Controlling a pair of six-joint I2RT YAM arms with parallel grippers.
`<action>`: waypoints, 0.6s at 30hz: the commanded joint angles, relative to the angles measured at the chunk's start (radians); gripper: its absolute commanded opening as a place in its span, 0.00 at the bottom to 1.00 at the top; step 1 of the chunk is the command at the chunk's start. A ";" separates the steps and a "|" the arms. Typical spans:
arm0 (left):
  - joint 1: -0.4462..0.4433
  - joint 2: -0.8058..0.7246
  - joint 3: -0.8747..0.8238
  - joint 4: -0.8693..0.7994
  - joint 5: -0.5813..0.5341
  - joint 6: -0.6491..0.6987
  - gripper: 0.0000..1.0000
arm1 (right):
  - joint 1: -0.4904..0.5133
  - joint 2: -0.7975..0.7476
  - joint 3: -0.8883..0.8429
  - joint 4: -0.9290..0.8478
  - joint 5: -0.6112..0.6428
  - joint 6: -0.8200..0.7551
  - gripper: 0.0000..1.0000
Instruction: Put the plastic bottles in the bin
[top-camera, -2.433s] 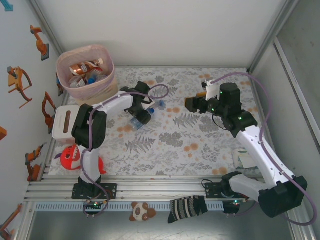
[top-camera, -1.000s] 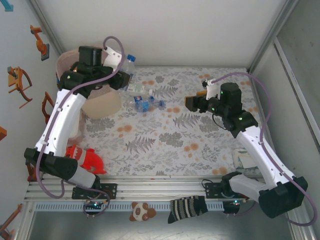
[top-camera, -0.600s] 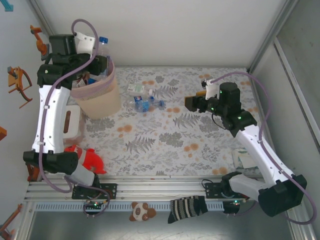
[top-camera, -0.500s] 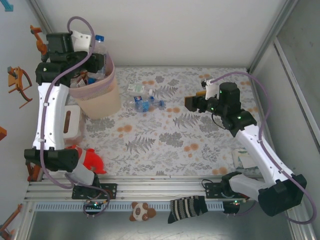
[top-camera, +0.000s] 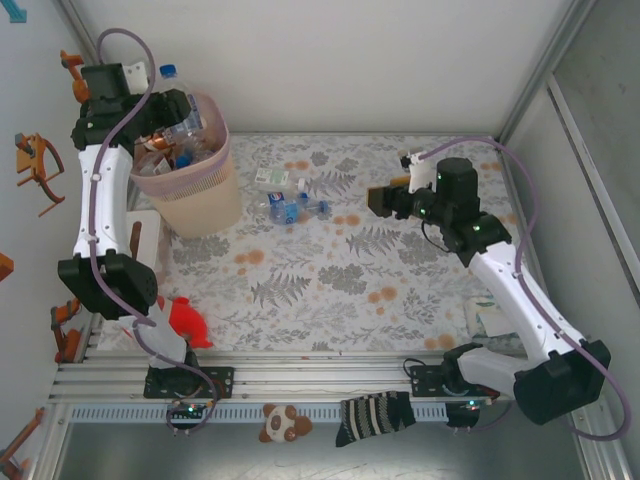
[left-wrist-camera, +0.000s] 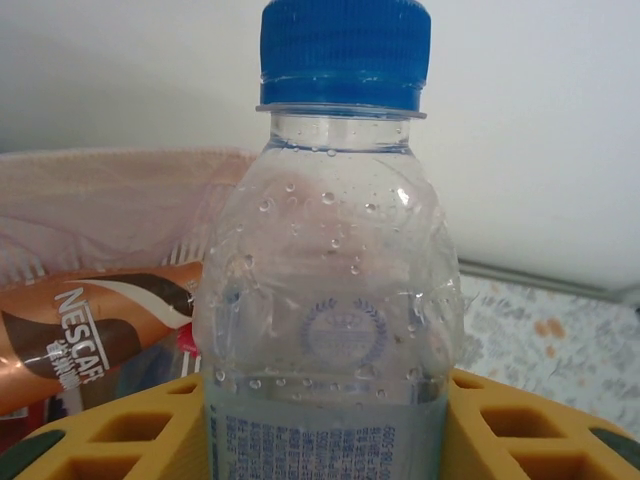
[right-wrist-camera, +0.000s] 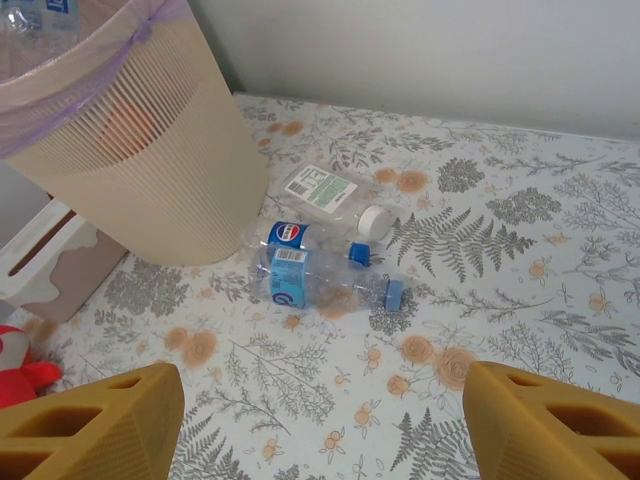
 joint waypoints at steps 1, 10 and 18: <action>0.003 0.018 -0.023 0.111 0.044 -0.160 0.48 | 0.006 0.024 0.043 0.006 -0.011 -0.012 0.73; 0.006 0.087 -0.046 0.110 0.080 -0.289 0.47 | 0.006 0.053 0.062 0.011 -0.028 -0.012 0.73; 0.011 0.142 -0.050 0.053 0.224 -0.292 0.46 | 0.006 0.055 0.063 0.007 -0.029 -0.012 0.73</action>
